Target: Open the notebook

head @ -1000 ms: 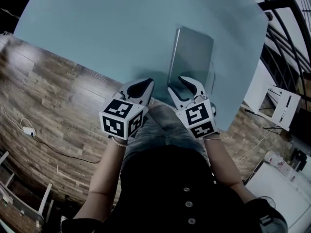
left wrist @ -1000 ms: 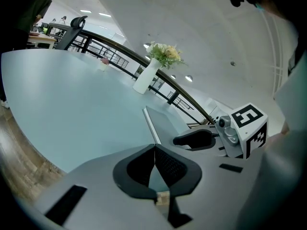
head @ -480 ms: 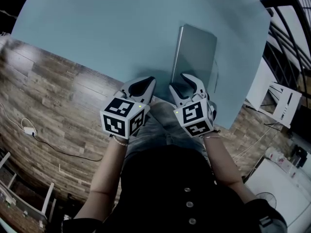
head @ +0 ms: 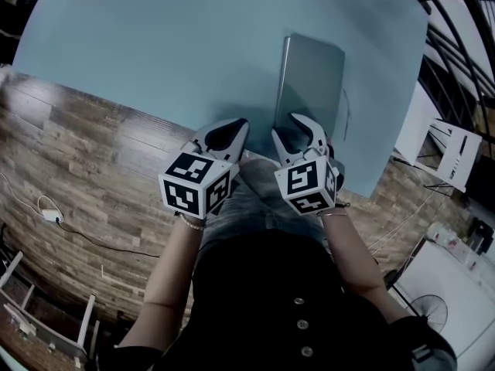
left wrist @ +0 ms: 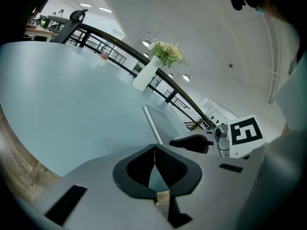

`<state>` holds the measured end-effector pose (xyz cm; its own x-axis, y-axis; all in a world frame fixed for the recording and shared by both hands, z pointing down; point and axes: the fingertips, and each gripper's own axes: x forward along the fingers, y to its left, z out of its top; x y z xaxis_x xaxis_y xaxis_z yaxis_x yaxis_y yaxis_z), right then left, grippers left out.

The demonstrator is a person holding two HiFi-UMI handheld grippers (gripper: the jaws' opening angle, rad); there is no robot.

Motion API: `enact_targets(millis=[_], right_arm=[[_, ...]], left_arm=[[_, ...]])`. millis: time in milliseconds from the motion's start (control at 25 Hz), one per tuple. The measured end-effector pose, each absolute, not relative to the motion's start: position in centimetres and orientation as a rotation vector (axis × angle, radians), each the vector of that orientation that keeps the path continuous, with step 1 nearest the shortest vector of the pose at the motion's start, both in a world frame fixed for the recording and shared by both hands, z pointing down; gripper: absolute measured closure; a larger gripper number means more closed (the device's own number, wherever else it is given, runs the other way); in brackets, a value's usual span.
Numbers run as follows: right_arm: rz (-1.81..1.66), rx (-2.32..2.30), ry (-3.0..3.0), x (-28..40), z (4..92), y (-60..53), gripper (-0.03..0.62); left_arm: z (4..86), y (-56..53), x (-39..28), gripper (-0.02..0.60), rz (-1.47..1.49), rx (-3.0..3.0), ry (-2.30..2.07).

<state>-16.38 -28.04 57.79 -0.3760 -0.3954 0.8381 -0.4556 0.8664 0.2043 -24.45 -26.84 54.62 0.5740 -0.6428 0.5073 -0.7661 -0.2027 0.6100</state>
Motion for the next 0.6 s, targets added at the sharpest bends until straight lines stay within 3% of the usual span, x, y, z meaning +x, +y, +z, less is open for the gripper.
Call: enact_targets(millis=[320, 600], right_arm=[[0.151, 0.662, -2.013, -16.5, 57.8, -27.6, 0.458], [0.31, 0.714, -2.058, -16.5, 56.9, -27.3, 0.52]], left_arm=[[54.6, -26.6, -24.5, 0.56, 0.193, 1.954, -1.084], [54.0, -26.9, -24.1, 0.56, 0.203, 1.989, -1.035]])
